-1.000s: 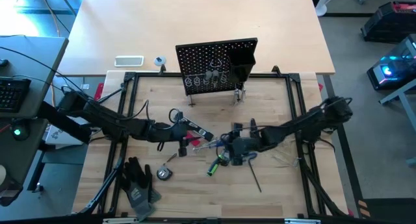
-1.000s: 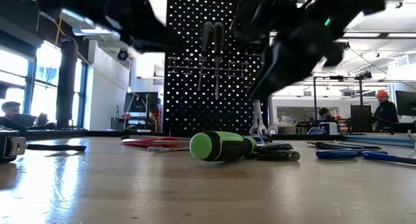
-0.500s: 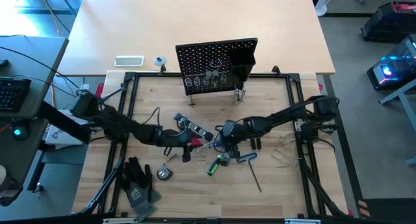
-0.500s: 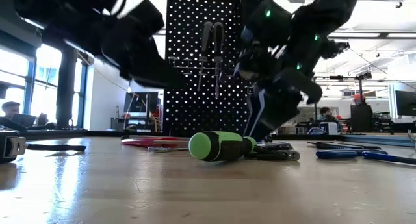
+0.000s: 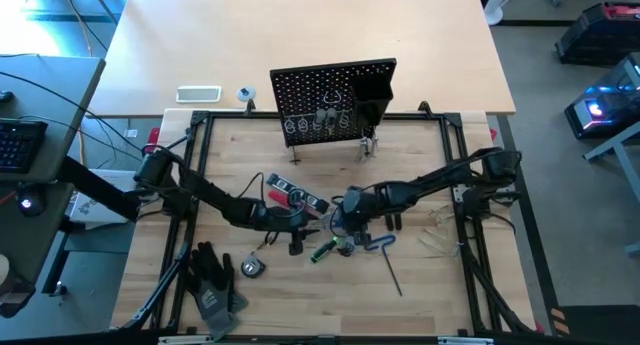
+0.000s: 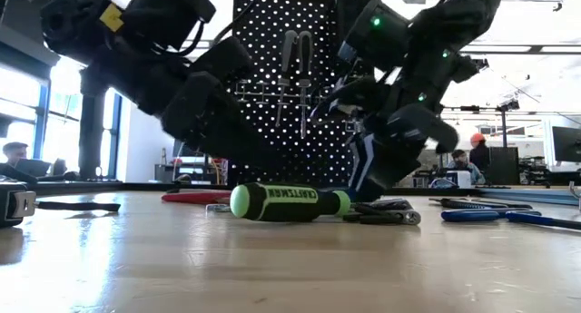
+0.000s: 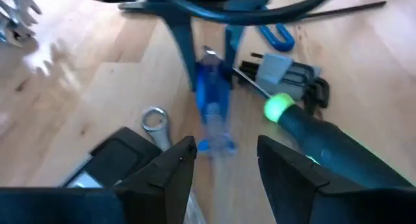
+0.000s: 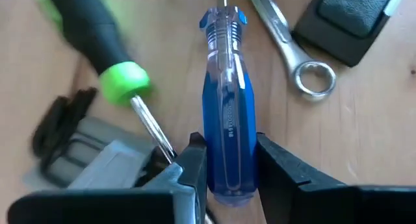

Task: Hang tools onto peg board
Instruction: Hang the blue screwdriver onto the pegboard

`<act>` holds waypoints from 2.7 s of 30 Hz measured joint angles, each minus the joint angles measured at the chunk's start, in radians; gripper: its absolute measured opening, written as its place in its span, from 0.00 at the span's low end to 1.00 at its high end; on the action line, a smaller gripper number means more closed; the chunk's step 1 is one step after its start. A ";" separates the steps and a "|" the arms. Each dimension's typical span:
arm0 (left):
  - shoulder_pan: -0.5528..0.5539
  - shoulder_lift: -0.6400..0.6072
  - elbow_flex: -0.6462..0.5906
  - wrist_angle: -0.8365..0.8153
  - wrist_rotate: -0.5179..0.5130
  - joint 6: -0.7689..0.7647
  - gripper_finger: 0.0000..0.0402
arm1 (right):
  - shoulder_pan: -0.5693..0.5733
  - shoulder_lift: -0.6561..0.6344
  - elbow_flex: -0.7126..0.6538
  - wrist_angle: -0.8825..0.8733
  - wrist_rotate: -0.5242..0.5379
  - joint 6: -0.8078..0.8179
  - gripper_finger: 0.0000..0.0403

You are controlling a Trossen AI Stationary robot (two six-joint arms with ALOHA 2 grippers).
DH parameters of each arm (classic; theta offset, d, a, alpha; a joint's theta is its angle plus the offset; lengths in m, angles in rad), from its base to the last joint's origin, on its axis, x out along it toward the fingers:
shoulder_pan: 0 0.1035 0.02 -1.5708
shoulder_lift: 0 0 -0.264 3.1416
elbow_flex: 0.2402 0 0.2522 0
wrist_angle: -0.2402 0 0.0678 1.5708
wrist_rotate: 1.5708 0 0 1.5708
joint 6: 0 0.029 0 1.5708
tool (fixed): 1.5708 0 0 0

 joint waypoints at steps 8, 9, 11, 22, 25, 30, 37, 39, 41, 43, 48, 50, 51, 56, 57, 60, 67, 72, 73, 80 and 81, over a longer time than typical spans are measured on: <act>0.029 0.000 0.078 -0.144 0.134 0.023 0.46 | 0.039 -0.045 0.031 -0.071 0.031 -0.010 0.21; 0.034 0.000 0.090 -0.176 0.148 0.019 0.47 | 0.044 -0.045 0.046 -0.088 0.033 -0.017 0.21; 0.042 0.000 0.117 -0.246 0.181 0.017 0.47 | 0.053 -0.045 0.076 -0.124 0.042 -0.033 0.21; 0.067 0.000 0.248 -0.498 0.213 0.030 0.36 | 0.071 -0.046 0.216 -0.277 0.069 -0.086 0.21; 0.067 0.000 0.266 -0.538 0.206 0.047 0.25 | 0.071 -0.046 0.217 -0.292 0.075 -0.075 0.21; 0.068 0.000 0.270 -0.560 0.198 0.082 0.05 | 0.078 -0.047 0.218 -0.308 0.090 -0.048 0.23; 0.064 0.000 0.269 -0.543 0.169 0.143 0.01 | 0.088 -0.053 0.217 -0.319 0.084 -0.041 0.29; 0.062 0.000 0.269 -0.527 0.148 0.160 0.00 | 0.094 -0.071 0.217 -0.332 0.086 -0.038 0.31; 0.061 0.000 0.269 -0.497 0.143 0.164 0.00 | 0.105 -0.107 0.217 -0.356 0.101 -0.025 0.32; 0.061 0.000 0.269 -0.464 0.135 0.178 0.00 | 0.119 -0.152 0.216 -0.374 0.133 -0.021 0.32; 0.061 -0.002 0.266 -0.362 0.122 0.217 0.00 | 0.157 -0.301 0.216 -0.378 0.200 -0.014 0.32; 0.061 -0.003 0.265 -0.309 0.121 0.233 0.00 | 0.173 -0.360 0.216 -0.377 0.226 -0.013 0.32; 0.061 -0.003 0.265 -0.286 0.120 0.240 0.00 | 0.182 -0.389 0.216 -0.377 0.241 -0.012 0.32; 0.064 -0.004 0.265 -0.193 0.118 0.266 0.00 | 0.219 -0.503 0.216 -0.405 0.308 -0.008 0.33; 0.064 -0.004 0.265 -0.177 0.118 0.270 0.00 | 0.224 -0.520 0.216 -0.422 0.323 -0.001 0.33; 0.064 -0.008 0.265 -0.136 0.119 0.281 0.00 | 0.236 -0.555 0.215 -0.470 0.358 0.011 0.33; 0.064 -0.009 0.265 -0.022 0.153 0.312 0.00 | 0.250 -0.598 0.215 -0.498 0.383 -0.015 0.33; 0.072 -0.013 0.265 -0.003 0.172 0.322 0.00 | 0.250 -0.680 0.215 -0.483 0.351 -0.083 0.32; 0.073 -0.014 0.265 0.002 0.174 0.323 0.00 | 0.250 -0.703 0.215 -0.481 0.342 -0.100 0.32; 0.077 -0.038 0.265 0.013 0.176 0.352 0.00 | 0.250 -0.874 0.188 -0.464 0.282 -0.158 0.32; 0.078 -0.045 0.265 0.013 0.180 0.358 0.00 | 0.249 -0.902 0.161 -0.443 0.263 -0.166 0.32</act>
